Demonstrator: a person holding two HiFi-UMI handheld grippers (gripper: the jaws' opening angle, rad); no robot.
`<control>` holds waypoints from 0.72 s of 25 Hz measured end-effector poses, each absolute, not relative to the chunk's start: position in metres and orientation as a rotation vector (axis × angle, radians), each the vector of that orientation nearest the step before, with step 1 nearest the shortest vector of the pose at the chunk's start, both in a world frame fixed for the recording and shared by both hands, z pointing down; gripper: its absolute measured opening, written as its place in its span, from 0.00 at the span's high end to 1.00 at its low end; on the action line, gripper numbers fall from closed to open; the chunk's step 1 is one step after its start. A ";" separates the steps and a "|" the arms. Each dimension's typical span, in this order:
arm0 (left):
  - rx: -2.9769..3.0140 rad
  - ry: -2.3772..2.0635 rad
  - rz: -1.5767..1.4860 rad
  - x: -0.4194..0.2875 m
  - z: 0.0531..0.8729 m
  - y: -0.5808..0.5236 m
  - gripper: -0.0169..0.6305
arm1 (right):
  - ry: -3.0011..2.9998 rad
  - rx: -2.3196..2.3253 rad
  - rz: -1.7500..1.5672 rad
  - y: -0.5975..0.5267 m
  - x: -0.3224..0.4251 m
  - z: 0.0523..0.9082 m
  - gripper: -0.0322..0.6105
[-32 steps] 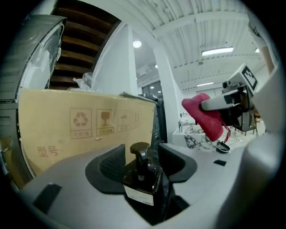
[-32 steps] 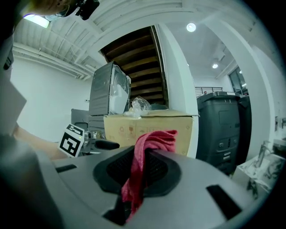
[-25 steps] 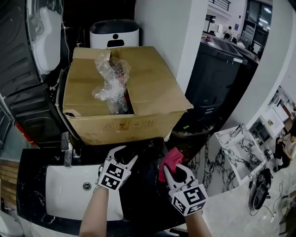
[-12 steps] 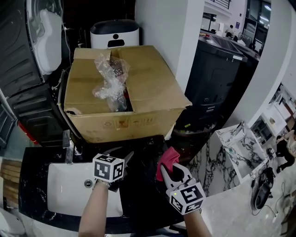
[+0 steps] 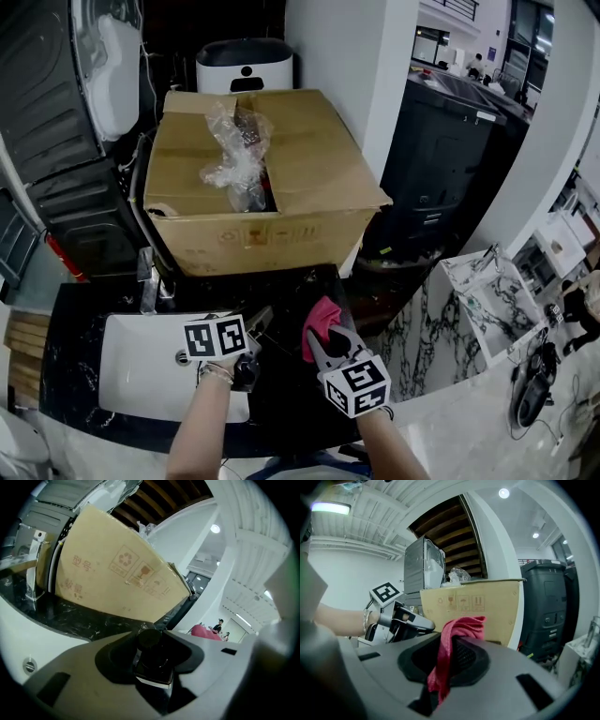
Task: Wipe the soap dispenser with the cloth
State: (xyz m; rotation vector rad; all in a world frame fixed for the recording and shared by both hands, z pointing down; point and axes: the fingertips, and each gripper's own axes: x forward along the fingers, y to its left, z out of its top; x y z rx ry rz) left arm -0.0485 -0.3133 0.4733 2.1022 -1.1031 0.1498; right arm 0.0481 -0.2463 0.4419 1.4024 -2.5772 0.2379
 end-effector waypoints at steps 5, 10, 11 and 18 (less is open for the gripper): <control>2.175 -1.108 0.185 -0.041 0.469 -0.313 0.69 | -2.636 1.315 0.299 -0.262 0.022 0.456 0.88; 2.217 -1.134 0.228 -0.042 0.469 -0.317 0.69 | -2.483 1.310 0.374 -0.265 0.039 0.488 0.88; 2.225 -1.141 0.239 -0.041 0.470 -0.317 0.69 | -2.436 1.300 0.387 -0.261 0.044 0.499 0.88; 2.242 -1.146 0.260 -0.042 0.470 -0.319 0.69 | -2.348 1.291 0.467 -0.248 0.060 0.527 0.87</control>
